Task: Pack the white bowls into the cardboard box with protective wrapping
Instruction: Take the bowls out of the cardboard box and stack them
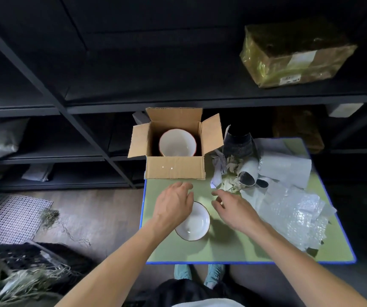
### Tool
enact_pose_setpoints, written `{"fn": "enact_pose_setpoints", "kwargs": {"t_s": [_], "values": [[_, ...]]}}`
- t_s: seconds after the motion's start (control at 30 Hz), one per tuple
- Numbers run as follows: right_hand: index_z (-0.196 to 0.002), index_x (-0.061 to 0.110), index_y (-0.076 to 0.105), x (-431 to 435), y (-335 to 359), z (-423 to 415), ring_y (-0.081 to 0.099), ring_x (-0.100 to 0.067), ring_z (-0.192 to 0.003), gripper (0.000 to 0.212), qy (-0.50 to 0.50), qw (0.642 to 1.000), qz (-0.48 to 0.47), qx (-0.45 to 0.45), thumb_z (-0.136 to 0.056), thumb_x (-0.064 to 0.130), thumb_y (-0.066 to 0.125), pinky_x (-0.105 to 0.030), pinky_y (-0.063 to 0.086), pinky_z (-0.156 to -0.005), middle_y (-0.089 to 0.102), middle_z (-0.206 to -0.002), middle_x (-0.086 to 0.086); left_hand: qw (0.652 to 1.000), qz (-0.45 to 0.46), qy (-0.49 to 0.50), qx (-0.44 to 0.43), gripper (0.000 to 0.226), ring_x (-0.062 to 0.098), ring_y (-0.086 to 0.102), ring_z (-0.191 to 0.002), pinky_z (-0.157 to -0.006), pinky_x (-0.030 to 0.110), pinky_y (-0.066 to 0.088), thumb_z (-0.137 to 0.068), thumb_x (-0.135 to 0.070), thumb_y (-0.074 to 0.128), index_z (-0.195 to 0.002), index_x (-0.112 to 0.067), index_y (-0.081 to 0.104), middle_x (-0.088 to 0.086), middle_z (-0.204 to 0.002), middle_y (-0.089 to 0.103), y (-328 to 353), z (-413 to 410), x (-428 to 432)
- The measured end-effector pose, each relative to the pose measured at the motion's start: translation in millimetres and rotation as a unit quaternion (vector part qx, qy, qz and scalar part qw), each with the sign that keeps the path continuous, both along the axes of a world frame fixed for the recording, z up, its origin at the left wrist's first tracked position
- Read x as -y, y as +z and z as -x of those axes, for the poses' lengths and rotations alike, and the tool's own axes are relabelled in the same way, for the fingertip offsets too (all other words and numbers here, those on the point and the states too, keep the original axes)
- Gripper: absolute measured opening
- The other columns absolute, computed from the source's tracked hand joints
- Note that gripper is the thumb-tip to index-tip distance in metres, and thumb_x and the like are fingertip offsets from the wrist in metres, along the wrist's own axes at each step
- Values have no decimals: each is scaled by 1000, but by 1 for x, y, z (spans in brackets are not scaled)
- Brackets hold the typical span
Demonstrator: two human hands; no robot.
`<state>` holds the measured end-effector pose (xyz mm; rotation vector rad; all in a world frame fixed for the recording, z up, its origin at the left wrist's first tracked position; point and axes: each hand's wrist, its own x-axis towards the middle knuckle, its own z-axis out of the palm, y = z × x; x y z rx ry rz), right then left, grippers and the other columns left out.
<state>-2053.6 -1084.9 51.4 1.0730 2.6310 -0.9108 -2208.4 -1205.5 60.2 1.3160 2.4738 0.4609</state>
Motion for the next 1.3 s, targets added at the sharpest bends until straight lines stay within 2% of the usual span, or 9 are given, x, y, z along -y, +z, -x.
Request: {"fn": "enact_pose_setpoints", "kwargs": {"t_s": [0.17, 0.3, 0.4, 0.6, 0.8, 0.87, 0.97, 1.13, 1.3], "values": [[-128, 28, 56, -20, 39, 23, 61, -20, -111, 32, 59, 995, -65, -56, -101, 39, 44, -38, 49, -88, 63, -126, 6, 998, -54, 10, -41, 24, 28, 62, -82, -68, 41, 48, -101, -30, 42, -102, -19, 63, -2, -95, 67, 35, 13, -10], [-126, 28, 60, -32, 74, 49, 60, -22, -111, 31, 78, 989, -91, -83, -101, 36, 44, -39, 49, -87, 64, -124, 6, 993, -73, 52, -78, 22, 26, 59, -78, -62, 38, 44, -99, -30, 44, -92, -18, 60, -2, -87, 65, 52, 33, -20], [-125, 24, 63, -43, 88, 68, 59, -23, -114, 32, 89, 987, -91, -100, -100, 31, 45, -39, 48, -94, 65, -126, 4, 990, -59, 82, -99, 24, 24, 58, -87, -67, 37, 45, -98, -29, 45, -96, -16, 65, 0, -94, 63, 57, 52, -27], [-118, 12, 61, -65, 88, 110, 61, -31, -102, 30, 123, 984, -108, -70, -101, 28, 42, -41, 50, -85, 65, -114, -7, 993, -2, 97, -64, 33, 28, 60, -100, -86, 41, 49, -102, -23, 41, -115, -5, 65, 10, -107, 63, 64, 81, -40], [-96, 9, 54, -70, 75, 143, 58, -29, -82, 15, 98, 986, -134, 10, -98, 22, 46, -37, 43, -64, 61, -92, -9, 996, 30, 66, -59, 28, 22, 57, -89, -72, 29, 40, -104, -25, 40, -115, -7, 58, 11, -110, 61, 57, 105, -57], [-92, 8, 47, -69, 75, 157, 57, -31, -81, 12, 78, 988, -130, 39, -97, 19, 48, -35, 40, -62, 57, -89, -11, 994, 58, 46, -77, 26, 24, 59, -96, -74, 30, 43, -104, -24, 40, -116, -7, 56, 10, -114, 60, 58, 116, -66], [-99, 9, 55, -69, 74, 177, 63, -32, -87, 13, 70, 981, -154, 91, -95, 21, 54, -32, 41, -63, 67, -99, -15, 986, 122, 19, -115, 25, 24, 63, -106, -83, 31, 50, -104, -18, 41, -123, -8, 54, 8, -120, 62, 54, 130, -75], [-126, 10, 59, -64, 66, 199, 65, -28, -109, 34, 60, 950, -217, 215, -93, 17, 60, -33, 47, -72, 67, -119, -8, 970, 184, 2, -157, 29, 24, 69, -103, -76, 30, 54, -101, -15, 50, -130, -10, 52, 6, -120, 68, 42, 142, -85], [-137, 0, 51, -55, 47, 210, 59, -30, -119, 40, 3, 960, -201, 192, -105, 7, 29, -34, 46, -87, 62, -130, -16, 973, 186, 10, -137, 42, 25, 68, -107, -81, 32, 56, -98, -11, 56, -139, -7, 45, 9, -126, 64, 35, 147, -92]]}}
